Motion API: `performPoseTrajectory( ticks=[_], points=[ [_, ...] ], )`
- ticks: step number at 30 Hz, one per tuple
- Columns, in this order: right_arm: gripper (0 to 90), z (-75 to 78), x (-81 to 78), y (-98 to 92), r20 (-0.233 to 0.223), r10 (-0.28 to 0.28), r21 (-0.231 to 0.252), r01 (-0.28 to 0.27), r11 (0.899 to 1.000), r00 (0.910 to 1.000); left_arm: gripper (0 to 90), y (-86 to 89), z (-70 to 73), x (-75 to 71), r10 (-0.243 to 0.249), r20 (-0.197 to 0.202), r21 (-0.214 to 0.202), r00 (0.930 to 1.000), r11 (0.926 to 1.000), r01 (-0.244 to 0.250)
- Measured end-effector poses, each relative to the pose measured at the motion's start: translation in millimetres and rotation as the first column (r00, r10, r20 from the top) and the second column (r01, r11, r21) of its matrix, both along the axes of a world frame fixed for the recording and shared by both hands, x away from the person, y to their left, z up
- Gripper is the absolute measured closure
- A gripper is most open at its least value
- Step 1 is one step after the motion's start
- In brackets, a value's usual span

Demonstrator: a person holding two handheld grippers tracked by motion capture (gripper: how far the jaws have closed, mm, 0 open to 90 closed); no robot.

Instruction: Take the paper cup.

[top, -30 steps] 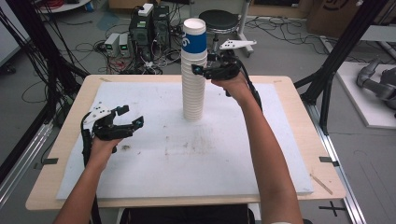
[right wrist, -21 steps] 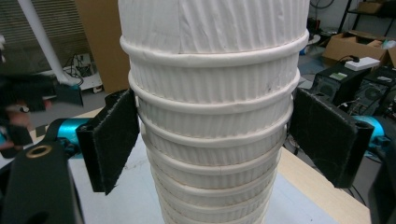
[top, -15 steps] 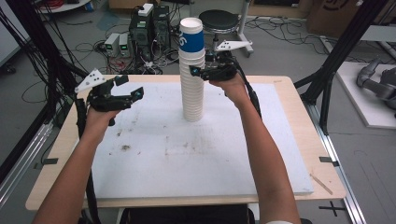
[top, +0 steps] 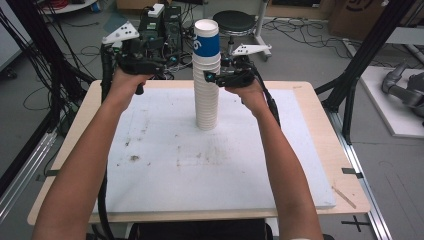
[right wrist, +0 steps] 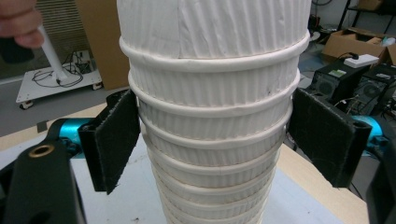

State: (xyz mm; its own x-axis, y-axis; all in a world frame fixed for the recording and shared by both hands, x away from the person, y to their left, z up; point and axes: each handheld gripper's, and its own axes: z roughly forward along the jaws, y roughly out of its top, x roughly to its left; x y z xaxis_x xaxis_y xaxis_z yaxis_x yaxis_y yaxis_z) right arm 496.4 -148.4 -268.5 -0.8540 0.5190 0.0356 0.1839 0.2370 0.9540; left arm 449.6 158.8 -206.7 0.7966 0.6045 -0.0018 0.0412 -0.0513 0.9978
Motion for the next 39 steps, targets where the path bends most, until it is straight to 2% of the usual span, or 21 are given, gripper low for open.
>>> performPoseTrajectory(
  ticks=[3, 8, 13, 15, 17, 19, 20, 22, 23, 24, 26, 36, 39],
  points=[
    [18.0, 0.0, 0.2, -0.4, -0.002, 0.002, 0.000, -0.002, 1.000, 1.0000, 15.3, -18.5, 10.8, 7.4, -0.021, 0.003, 0.023, 0.9998, 0.9995, 0.021],
    [18.0, 0.4, -0.1, -0.5, -0.002, 0.001, -0.004, -0.001, 1.000, 1.0000, 15.3, -44.3, 21.0, 16.6, -0.020, -0.005, 0.052, 0.9998, 0.9984, 0.020],
    [18.1, 1.2, -0.4, -1.7, -0.003, 0.002, -0.011, -0.002, 1.000, 1.0000, 15.3, -62.3, 22.7, 22.9, -0.006, -0.006, 0.085, 1.0000, 0.9963, 0.006],
    [18.0, 1.3, -0.4, -1.9, -0.004, 0.004, -0.012, -0.004, 1.000, 1.0000, 15.3, -69.0, 21.8, 28.2, 0.015, -0.026, 0.099, 0.9995, 0.9950, -0.012],
    [18.0, 1.5, -0.9, -2.1, -0.006, 0.004, -0.014, -0.004, 1.000, 1.0000, 15.3, -73.9, 21.4, 31.1, 0.011, -0.039, 0.097, 0.9992, 0.9953, -0.007],
    [18.1, 1.7, -1.3, -2.0, -0.008, 0.002, -0.015, -0.003, 1.000, 1.0000, 15.5, -80.0, 21.1, 32.8, -0.007, -0.040, 0.120, 0.9992, 0.9927, 0.011],
    [18.1, 1.8, -1.3, -2.1, -0.007, 0.004, -0.016, -0.004, 1.000, 1.0000, 15.9, -83.7, 21.0, 33.4, 0.002, -0.037, 0.142, 0.9993, 0.9898, 0.003],
    [18.1, 2.0, -1.5, -2.2, -0.006, 0.004, -0.019, -0.004, 1.000, 1.0000, 20.3, -85.8, 21.3, 33.1, 0.022, -0.014, 0.150, 0.9996, 0.9884, -0.020],
    [18.1, 2.2, -1.7, -2.6, -0.007, 0.005, -0.019, -0.005, 1.000, 1.0000, 23.4, -85.6, 21.6, 33.4, 0.016, -0.011, 0.136, 0.9998, 0.9906, -0.015],
    [18.1, 2.3, -1.5, -3.1, -0.004, 0.003, -0.021, -0.003, 1.000, 1.0000, 23.9, -85.6, 21.9, 33.6, 0.015, -0.013, 0.127, 0.9998, 0.9919, -0.013],
    [18.1, 2.6, -1.7, -3.5, -0.008, 0.004, -0.023, -0.004, 1.000, 1.0000, 24.9, -86.1, 23.1, 33.5, 0.013, -0.002, 0.131, 0.9999, 0.9913, -0.013],
    [18.2, 2.4, -1.5, -3.8, -0.009, 0.004, -0.020, -0.004, 1.000, 0.9999, 26.4, -85.9, 25.3, 35.2, 0.006, -0.005, 0.123, 1.0000, 0.9923, -0.005],
    [18.3, 2.3, -1.2, -4.3, -0.014, 0.006, -0.019, -0.006, 1.000, 0.9999, 26.7, -85.7, 26.3, 35.0, 0.007, 0.004, 0.105, 1.0000, 0.9944, -0.008]
  ],
)
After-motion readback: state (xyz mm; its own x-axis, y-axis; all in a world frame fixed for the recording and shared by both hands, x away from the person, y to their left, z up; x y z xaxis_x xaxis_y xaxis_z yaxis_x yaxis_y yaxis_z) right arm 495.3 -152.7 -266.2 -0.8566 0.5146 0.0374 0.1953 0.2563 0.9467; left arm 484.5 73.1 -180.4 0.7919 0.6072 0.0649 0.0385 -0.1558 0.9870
